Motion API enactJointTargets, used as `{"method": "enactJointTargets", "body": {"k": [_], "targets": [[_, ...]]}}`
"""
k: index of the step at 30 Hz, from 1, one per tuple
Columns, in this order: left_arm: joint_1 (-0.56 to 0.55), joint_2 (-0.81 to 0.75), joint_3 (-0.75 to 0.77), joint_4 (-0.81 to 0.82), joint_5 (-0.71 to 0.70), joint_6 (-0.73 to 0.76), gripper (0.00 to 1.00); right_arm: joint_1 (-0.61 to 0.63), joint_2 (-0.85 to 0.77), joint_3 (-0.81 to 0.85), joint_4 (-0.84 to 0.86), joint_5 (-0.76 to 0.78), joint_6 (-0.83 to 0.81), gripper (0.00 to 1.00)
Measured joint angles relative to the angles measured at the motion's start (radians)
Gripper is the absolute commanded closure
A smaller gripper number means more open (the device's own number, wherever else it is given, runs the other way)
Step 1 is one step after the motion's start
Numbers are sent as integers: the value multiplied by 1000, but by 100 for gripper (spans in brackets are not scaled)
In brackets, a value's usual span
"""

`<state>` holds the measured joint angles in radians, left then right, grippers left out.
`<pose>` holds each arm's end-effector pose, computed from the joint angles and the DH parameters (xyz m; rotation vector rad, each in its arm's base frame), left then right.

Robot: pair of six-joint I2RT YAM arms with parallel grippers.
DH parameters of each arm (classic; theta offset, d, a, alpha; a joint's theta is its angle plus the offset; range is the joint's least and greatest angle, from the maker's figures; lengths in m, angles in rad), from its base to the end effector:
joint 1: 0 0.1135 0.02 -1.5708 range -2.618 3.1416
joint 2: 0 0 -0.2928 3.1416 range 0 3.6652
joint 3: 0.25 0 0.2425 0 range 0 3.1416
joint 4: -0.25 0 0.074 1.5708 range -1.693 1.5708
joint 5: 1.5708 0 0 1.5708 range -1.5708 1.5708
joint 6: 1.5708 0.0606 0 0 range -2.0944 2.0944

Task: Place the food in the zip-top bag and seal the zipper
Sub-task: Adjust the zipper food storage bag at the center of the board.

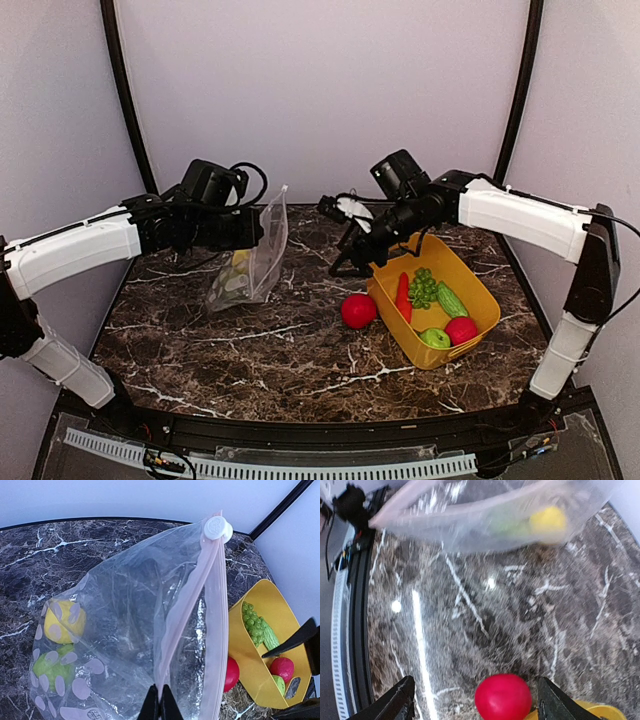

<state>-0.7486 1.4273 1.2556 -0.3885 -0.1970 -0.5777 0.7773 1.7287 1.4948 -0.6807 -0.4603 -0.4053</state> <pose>0.2520 -0.2179 0.3514 0.0670 2.1723 -0.5700 0.2568 0.2905 0.3049 -1.5503 1.9533 0.7289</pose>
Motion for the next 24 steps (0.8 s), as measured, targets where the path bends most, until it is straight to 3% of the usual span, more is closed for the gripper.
{"method": "enactJointTargets", "body": {"k": [5, 11, 16, 20, 24], "targets": [[0, 5, -1, 26, 14, -7, 99, -35, 76, 230, 44, -96, 198, 29], [0, 22, -1, 49, 36, -18, 99, -37, 311, 511, 56, -229, 453, 34], [0, 34, -1, 55, 51, -23, 99, -35, 379, 536, 26, -216, 547, 57], [0, 36, -1, 55, 59, -23, 99, -34, 389, 536, 10, -209, 600, 65], [0, 45, -1, 56, 71, -22, 99, -32, 389, 537, 6, -214, 621, 66]]}}
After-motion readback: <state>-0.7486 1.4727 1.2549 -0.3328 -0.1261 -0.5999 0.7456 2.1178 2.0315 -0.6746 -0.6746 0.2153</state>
